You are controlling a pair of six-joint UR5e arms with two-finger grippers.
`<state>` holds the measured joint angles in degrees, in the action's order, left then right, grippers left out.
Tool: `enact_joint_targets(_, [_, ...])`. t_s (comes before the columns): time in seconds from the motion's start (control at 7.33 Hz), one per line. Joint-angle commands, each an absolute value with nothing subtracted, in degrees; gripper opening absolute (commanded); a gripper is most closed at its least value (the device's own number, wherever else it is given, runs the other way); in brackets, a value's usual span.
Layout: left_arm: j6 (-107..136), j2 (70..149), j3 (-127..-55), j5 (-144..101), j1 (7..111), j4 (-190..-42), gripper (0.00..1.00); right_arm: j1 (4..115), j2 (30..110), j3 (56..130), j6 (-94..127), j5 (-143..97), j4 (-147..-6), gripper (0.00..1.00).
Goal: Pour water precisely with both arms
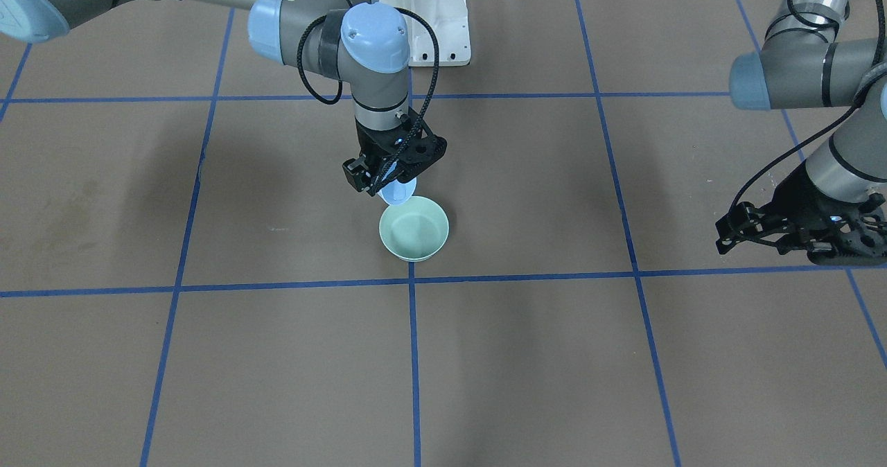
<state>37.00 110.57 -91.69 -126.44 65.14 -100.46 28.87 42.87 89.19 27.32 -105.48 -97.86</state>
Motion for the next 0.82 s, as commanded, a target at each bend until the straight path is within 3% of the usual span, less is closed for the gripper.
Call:
enact_joint_targets(0.0, [37.00,110.57,-91.76,-126.47,65.30,-100.46,1.00,29.18,37.31,84.94,26.19,-105.64,-105.69,0.00])
enact_joint_targets(0.27, [36.91,110.57,-91.76,-126.47,65.30,-100.46,1.00,29.44,32.18,78.95,26.19,-105.73,-108.19,0.00])
enact_joint_targets(0.68, [36.91,110.57,-91.67,-126.47,65.74,-100.02,1.00,29.79,31.11,77.61,25.58,-105.91,-111.70,0.00])
